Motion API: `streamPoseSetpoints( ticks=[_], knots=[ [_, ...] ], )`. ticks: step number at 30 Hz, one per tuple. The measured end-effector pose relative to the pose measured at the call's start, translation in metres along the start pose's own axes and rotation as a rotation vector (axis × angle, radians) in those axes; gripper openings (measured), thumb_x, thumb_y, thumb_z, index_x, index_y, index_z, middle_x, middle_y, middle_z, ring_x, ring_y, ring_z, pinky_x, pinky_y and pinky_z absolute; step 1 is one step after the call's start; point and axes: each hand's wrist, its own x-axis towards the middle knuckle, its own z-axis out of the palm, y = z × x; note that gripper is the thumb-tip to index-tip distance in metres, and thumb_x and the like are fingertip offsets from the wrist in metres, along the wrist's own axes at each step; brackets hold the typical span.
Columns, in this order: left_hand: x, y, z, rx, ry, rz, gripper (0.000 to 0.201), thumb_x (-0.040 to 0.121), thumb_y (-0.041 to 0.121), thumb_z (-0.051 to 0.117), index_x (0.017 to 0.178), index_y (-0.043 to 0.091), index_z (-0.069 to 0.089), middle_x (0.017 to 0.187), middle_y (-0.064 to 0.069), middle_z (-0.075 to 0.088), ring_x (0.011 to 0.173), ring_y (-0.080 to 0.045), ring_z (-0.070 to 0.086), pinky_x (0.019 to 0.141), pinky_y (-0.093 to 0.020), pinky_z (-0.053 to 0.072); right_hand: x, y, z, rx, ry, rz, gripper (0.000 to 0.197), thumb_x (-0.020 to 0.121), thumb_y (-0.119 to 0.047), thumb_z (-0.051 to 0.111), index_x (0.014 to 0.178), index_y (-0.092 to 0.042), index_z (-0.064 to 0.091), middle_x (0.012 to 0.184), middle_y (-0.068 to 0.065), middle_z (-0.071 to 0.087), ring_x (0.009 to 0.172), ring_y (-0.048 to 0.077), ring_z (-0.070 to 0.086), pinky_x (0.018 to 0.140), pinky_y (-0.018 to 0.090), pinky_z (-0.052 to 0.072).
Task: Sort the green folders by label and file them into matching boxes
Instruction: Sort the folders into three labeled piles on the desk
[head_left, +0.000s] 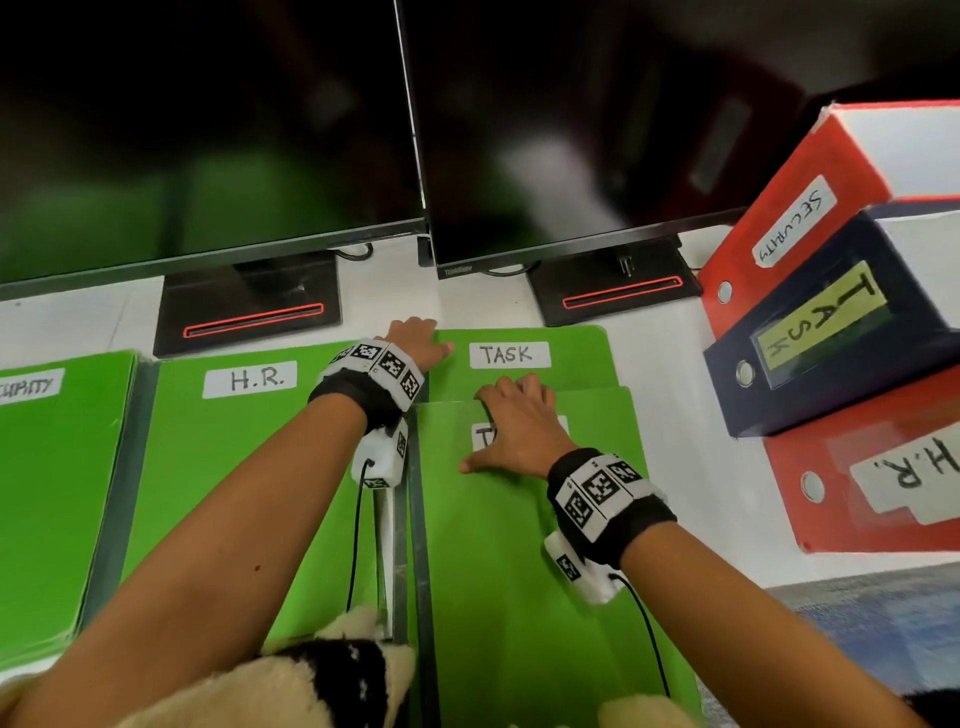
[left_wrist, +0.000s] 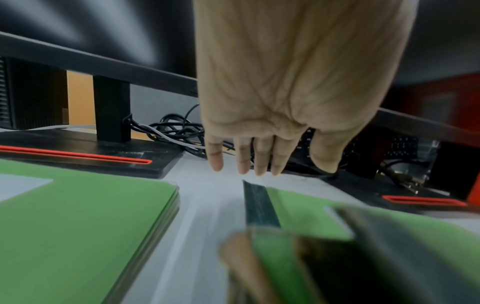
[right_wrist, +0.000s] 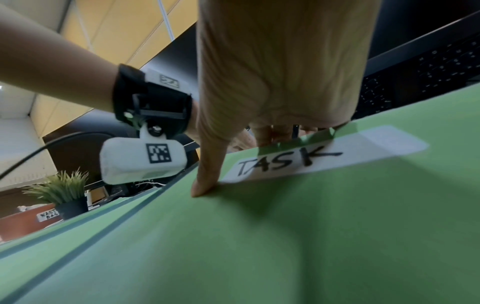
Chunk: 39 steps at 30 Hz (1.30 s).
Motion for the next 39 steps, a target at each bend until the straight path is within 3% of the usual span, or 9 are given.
streamPoseSetpoints(
  ticks=[4, 9, 20, 24, 27, 29, 31, 35, 39],
  knots=[
    [0.005, -0.001, 0.005, 0.033, 0.062, -0.035, 0.044, 0.095, 0.039, 0.040, 0.126, 0.010, 0.051, 0.132, -0.012, 0.046, 0.124, -0.031, 0.042, 0.102, -0.044, 0.034, 0.005, 0.005, 0.001, 0.000, -0.035, 0.011, 0.086, 0.067, -0.061, 0.068, 0.134, -0.018, 0.036, 0.132, 0.005, 0.043, 0.122, 0.025, 0.037, 0.106, 0.041, 0.024],
    [0.006, -0.004, 0.010, 0.074, 0.080, -0.061, 0.048, 0.095, 0.042, 0.037, 0.134, 0.015, 0.042, 0.139, -0.012, 0.036, 0.131, -0.032, 0.031, 0.106, -0.047, 0.031, 0.009, 0.012, 0.004, 0.008, -0.073, 0.032, 0.089, 0.066, -0.065, 0.066, 0.135, -0.019, 0.033, 0.135, 0.006, 0.041, 0.126, 0.026, 0.036, 0.110, 0.042, 0.021],
    [-0.002, 0.000, -0.013, -0.100, 0.139, 0.019, 0.029, 0.093, 0.025, 0.050, 0.112, 0.005, 0.044, 0.118, -0.019, 0.047, 0.109, -0.035, 0.047, 0.095, -0.044, 0.041, 0.009, 0.016, 0.006, 0.037, -0.031, 0.035, 0.094, 0.063, -0.064, 0.069, 0.137, -0.019, 0.032, 0.143, 0.006, 0.032, 0.132, 0.026, 0.030, 0.112, 0.042, 0.017],
    [-0.011, -0.003, -0.024, -0.220, 0.025, 0.127, 0.015, 0.094, 0.016, 0.049, 0.108, 0.011, 0.053, 0.105, -0.011, 0.051, 0.095, -0.027, 0.051, 0.085, -0.032, 0.043, 0.008, 0.013, -0.003, 0.028, 0.023, 0.012, 0.092, 0.062, -0.063, 0.071, 0.133, -0.017, 0.036, 0.156, 0.004, 0.006, 0.140, 0.030, 0.011, 0.113, 0.049, 0.015],
    [-0.021, -0.004, -0.021, -0.248, -0.203, 0.188, 0.019, 0.096, 0.014, 0.046, 0.107, 0.014, 0.062, 0.095, -0.010, 0.055, 0.078, -0.020, 0.056, 0.069, -0.026, 0.043, 0.009, 0.012, -0.008, 0.013, 0.050, 0.022, 0.091, 0.061, -0.066, 0.069, 0.131, -0.017, 0.038, 0.157, 0.002, 0.002, 0.142, 0.029, 0.004, 0.112, 0.055, 0.013],
    [-0.025, -0.003, -0.013, -0.177, -0.296, 0.199, 0.027, 0.098, 0.022, 0.044, 0.106, 0.007, 0.064, 0.110, -0.023, 0.060, 0.095, -0.028, 0.060, 0.087, -0.034, 0.046, 0.010, 0.011, -0.007, -0.013, 0.024, 0.039, 0.092, 0.062, -0.068, 0.066, 0.133, -0.017, 0.036, 0.153, 0.005, 0.018, 0.141, 0.026, 0.014, 0.112, 0.056, 0.013],
    [-0.025, -0.002, -0.005, -0.090, -0.304, 0.156, 0.041, 0.098, 0.034, 0.040, 0.118, 0.005, 0.060, 0.128, -0.018, 0.056, 0.118, -0.032, 0.051, 0.105, -0.040, 0.038, 0.011, 0.011, -0.004, -0.010, -0.016, 0.060, 0.093, 0.064, -0.070, 0.064, 0.134, -0.017, 0.034, 0.146, 0.005, 0.033, 0.135, 0.024, 0.028, 0.112, 0.056, 0.015],
    [-0.011, -0.003, 0.004, -0.049, -0.064, 0.064, 0.042, 0.097, 0.034, 0.040, 0.132, 0.011, 0.050, 0.138, -0.016, 0.042, 0.129, -0.033, 0.039, 0.108, -0.042, 0.033, 0.010, 0.011, 0.002, 0.021, -0.064, 0.063, 0.090, 0.065, -0.070, 0.063, 0.134, -0.019, 0.034, 0.140, 0.003, 0.042, 0.129, 0.024, 0.036, 0.110, 0.050, 0.021],
    [-0.004, -0.008, 0.010, 0.019, -0.015, -0.060, 0.051, 0.096, 0.036, 0.041, 0.139, 0.010, 0.036, 0.143, -0.014, 0.035, 0.134, -0.033, 0.030, 0.110, -0.047, 0.030, 0.008, 0.013, 0.004, 0.000, -0.082, 0.059, 0.090, 0.066, -0.070, 0.062, 0.135, -0.020, 0.033, 0.140, 0.004, 0.042, 0.129, 0.025, 0.036, 0.109, 0.048, 0.021]
  ],
)
